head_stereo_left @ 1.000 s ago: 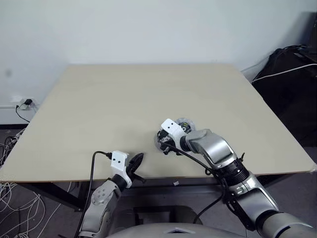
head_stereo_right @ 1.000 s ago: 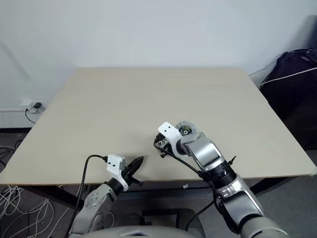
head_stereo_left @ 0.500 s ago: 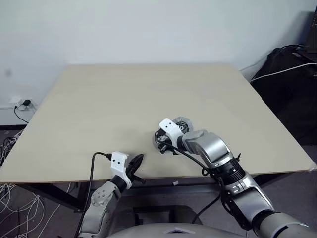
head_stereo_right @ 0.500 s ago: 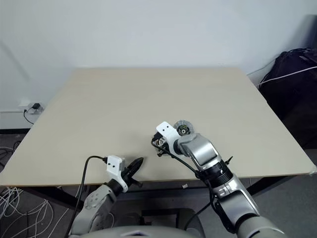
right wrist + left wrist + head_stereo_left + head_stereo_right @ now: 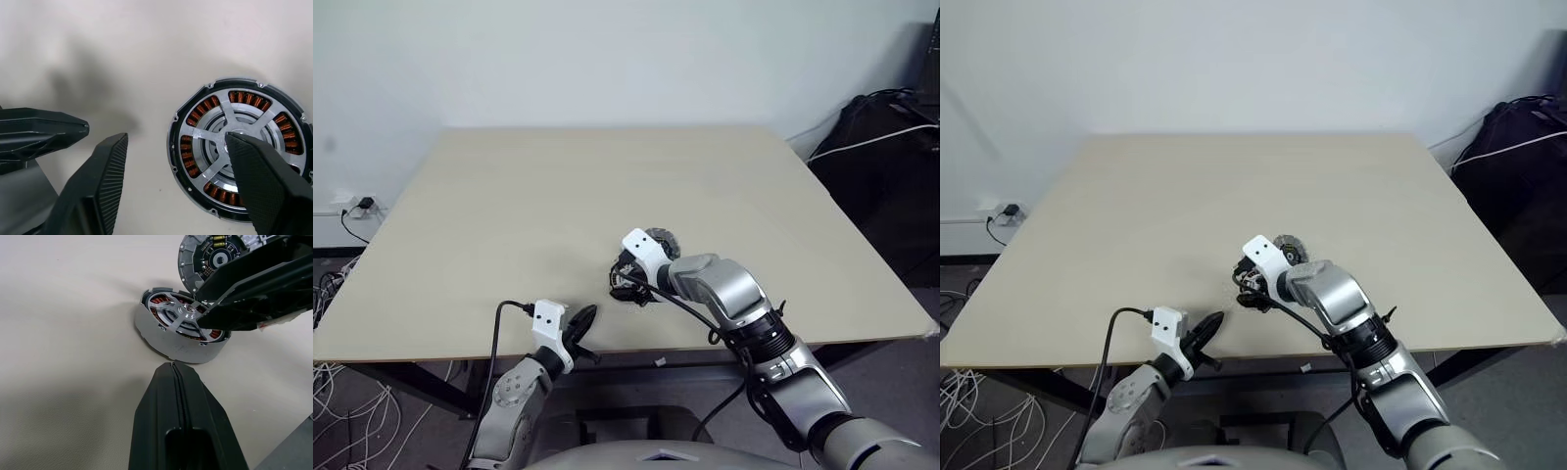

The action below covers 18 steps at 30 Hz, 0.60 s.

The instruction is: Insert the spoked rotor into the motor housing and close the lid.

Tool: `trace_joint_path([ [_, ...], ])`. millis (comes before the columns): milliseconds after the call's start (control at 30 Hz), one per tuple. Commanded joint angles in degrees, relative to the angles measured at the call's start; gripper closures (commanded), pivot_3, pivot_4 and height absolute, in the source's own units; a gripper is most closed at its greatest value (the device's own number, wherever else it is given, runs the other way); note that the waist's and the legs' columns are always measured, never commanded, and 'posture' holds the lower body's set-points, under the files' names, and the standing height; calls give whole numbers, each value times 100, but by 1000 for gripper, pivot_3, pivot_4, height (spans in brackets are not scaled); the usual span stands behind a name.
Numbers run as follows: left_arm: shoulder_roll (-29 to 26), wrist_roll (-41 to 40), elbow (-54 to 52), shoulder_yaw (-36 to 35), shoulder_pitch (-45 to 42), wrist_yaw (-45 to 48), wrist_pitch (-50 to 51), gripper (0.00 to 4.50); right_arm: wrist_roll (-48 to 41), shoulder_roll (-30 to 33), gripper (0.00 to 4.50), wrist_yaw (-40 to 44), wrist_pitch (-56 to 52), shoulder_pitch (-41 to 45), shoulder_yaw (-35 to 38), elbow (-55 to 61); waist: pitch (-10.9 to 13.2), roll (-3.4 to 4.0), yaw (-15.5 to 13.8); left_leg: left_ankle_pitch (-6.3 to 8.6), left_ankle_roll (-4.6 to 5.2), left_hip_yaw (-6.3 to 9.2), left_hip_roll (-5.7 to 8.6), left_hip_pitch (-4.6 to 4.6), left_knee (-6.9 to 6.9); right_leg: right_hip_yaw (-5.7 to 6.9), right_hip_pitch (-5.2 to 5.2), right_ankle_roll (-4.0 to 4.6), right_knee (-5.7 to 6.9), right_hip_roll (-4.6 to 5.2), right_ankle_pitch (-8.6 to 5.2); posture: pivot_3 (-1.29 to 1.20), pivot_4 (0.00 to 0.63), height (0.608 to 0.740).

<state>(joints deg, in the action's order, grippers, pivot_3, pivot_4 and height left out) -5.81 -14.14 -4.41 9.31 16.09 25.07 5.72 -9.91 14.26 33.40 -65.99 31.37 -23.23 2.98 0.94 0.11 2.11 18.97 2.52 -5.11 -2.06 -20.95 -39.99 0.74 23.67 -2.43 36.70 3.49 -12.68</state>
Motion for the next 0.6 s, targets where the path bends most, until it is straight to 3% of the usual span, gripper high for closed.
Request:
trace_joint_path([
  [33,6,-61,-170,-38,-66,20,-31,4500,80,297,1257,305,738,167,-278,409,0,0,-1,0,0,0,0,0,0,0,0,2,-1,0,-1,0,0,740],
  [233,-3,-73,-182,-25,-76,42,-2,4500,1052,1395,1257,1011,2769,235,-1305,308,0,-1,1,1,3,-1,2,1,0,-1,-4,2,-9,1,-3,0,0,740],
  [600,9,-85,-180,-13,-83,51,25,4500,1830,1748,1257,1879,3625,264,-1783,-45,-1,-2,-13,0,2,-1,0,6,0,-2,-8,3,-7,0,-2,0,0,740],
])
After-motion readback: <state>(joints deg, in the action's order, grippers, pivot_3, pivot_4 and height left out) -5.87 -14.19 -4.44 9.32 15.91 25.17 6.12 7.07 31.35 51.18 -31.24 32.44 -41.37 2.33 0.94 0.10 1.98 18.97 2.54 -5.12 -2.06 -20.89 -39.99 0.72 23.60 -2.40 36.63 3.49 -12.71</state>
